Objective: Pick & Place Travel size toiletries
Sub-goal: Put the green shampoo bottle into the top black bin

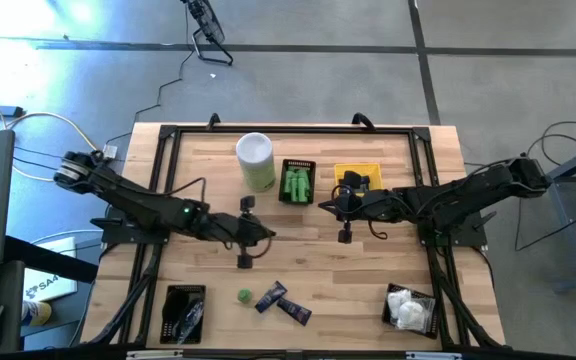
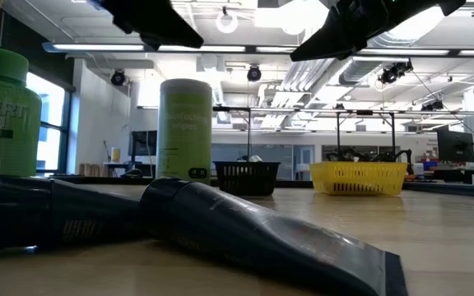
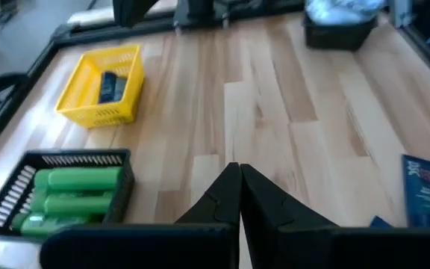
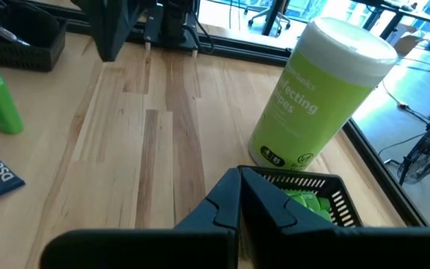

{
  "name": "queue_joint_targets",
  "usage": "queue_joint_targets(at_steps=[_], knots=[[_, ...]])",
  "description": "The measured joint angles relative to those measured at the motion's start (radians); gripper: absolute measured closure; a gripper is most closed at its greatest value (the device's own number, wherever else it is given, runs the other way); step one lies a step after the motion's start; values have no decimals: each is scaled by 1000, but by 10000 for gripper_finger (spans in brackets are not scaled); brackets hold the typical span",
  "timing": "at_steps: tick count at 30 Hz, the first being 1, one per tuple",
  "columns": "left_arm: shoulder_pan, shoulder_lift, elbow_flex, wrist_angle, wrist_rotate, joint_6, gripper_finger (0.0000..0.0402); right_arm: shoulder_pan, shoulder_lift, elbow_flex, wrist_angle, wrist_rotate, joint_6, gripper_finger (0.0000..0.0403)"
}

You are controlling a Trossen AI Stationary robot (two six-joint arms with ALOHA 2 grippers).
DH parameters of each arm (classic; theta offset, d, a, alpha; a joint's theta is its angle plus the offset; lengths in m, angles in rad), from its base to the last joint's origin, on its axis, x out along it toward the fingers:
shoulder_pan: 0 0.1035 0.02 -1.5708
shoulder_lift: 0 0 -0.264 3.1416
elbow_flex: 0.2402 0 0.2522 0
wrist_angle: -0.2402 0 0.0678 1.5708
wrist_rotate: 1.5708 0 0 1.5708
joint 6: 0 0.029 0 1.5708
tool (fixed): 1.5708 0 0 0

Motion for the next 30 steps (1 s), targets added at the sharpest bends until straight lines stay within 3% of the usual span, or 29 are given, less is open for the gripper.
queue_joint_targets(at_steps=[11,23,30], knots=[[0,-214,-205,68,156,95,401,0,0,0,14,0,55,398],[0,-454,-432,84,210,148,401,-39,0,0,137,2,62,398],[0,-650,-485,43,227,187,401,-74,0,0,142,1,112,398]])
